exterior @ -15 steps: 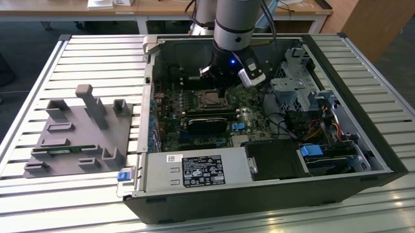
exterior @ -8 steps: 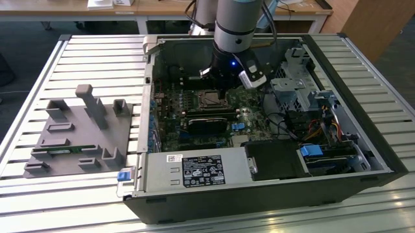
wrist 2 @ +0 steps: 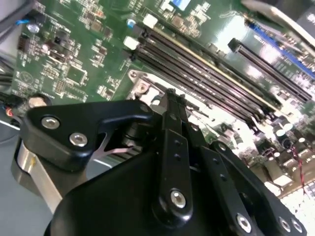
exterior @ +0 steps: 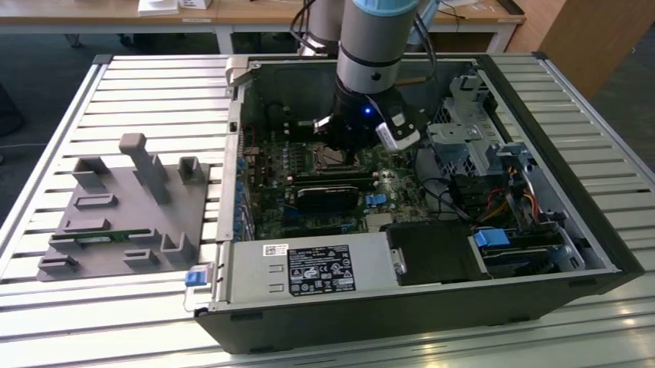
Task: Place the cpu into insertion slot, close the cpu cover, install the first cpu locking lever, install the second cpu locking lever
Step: 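Install the second cpu locking lever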
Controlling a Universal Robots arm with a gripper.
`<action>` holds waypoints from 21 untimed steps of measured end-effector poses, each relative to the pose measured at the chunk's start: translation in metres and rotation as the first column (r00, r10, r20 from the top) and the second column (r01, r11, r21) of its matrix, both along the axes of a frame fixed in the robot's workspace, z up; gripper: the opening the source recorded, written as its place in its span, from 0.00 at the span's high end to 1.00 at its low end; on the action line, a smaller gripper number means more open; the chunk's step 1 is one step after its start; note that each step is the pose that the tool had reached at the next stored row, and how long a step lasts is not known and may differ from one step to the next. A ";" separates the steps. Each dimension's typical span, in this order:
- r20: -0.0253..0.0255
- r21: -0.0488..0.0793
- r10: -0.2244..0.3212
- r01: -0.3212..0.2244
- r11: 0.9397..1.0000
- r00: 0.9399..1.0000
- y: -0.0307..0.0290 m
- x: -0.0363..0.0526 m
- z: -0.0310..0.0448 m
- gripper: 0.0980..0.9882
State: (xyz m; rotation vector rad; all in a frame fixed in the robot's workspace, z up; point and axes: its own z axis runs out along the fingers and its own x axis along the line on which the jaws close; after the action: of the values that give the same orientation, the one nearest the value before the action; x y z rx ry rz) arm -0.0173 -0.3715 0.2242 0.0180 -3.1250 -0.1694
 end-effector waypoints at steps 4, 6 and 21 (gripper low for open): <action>0.000 0.003 0.000 0.000 1.000 1.000 -0.0010 -0.0121 0.0000 0.99; 0.000 0.003 0.000 0.000 1.000 1.000 -0.0014 -0.0183 -0.0001 0.99; 0.000 0.020 0.000 0.000 1.000 1.000 -0.0057 -0.0324 -0.0095 0.99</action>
State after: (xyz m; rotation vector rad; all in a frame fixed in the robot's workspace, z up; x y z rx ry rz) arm -0.0497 -0.3772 0.2147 0.0181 -3.1235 -0.2001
